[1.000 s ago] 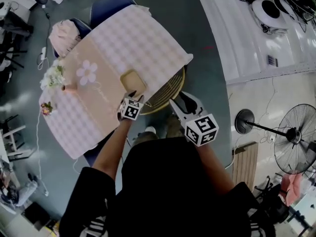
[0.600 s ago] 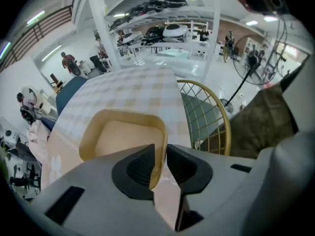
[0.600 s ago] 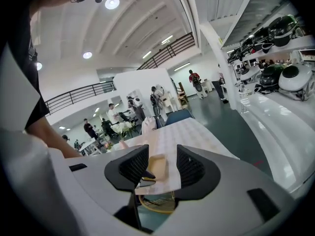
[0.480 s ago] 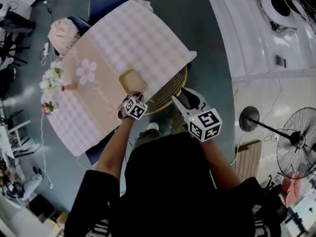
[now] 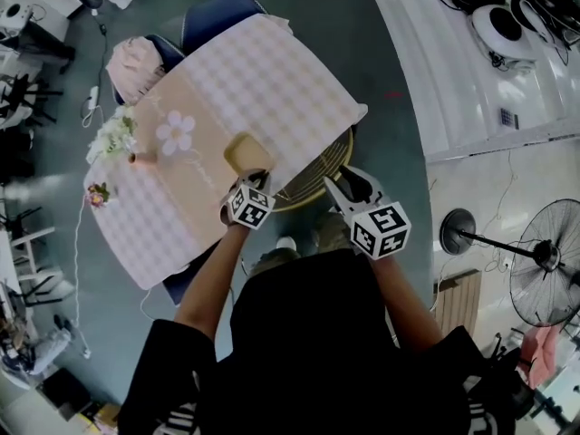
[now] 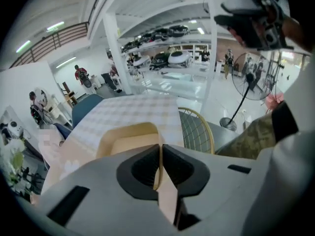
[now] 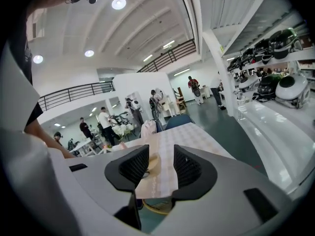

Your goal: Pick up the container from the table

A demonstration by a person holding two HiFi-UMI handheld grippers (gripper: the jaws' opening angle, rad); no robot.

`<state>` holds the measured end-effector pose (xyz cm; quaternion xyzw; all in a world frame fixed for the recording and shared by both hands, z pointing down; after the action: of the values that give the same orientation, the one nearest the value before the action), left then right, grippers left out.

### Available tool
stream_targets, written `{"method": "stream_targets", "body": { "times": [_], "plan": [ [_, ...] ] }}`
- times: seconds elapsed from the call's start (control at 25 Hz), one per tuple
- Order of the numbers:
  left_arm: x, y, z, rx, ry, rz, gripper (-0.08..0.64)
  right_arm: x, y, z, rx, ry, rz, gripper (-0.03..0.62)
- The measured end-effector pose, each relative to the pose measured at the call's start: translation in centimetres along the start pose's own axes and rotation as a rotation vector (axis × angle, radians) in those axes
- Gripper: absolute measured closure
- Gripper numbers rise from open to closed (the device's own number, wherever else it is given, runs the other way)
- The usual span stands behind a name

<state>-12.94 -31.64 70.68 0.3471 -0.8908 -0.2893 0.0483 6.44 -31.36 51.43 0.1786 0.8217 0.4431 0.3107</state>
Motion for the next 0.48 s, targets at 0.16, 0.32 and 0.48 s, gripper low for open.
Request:
{"method": "stream_targets", "body": {
  "times": [0.16, 0.32, 0.48],
  "plan": [
    [0.7, -2.0, 7.2, -0.196, -0.012, 0.097, 0.537, 2.9, -1.0, 1.5, -0.075, 0.081, 0.025, 0.48],
    [0.9, -2.9, 14.5, -0.372, -0.026, 0.125, 0.537, 6.0, -1.8, 2.8, -0.149, 0.176, 0.061, 0.557],
    [1.2, -3.0, 21.1, -0.53, -0.035, 0.199, 0.538, 9.6, -1.8, 3.3, -0.197, 0.208, 0.095, 0.585]
  ]
}}
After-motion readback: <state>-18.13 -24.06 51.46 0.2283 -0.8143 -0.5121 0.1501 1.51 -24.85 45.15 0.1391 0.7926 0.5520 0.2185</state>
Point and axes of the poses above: the fingertips, and each gripper's own axes: z backward along the fingers, x to its left, y out of its underside, the point moved 3 cm from there along z, backward along the fingers, and after that the axes turned 1 degree about x, right-handed, at the moved point
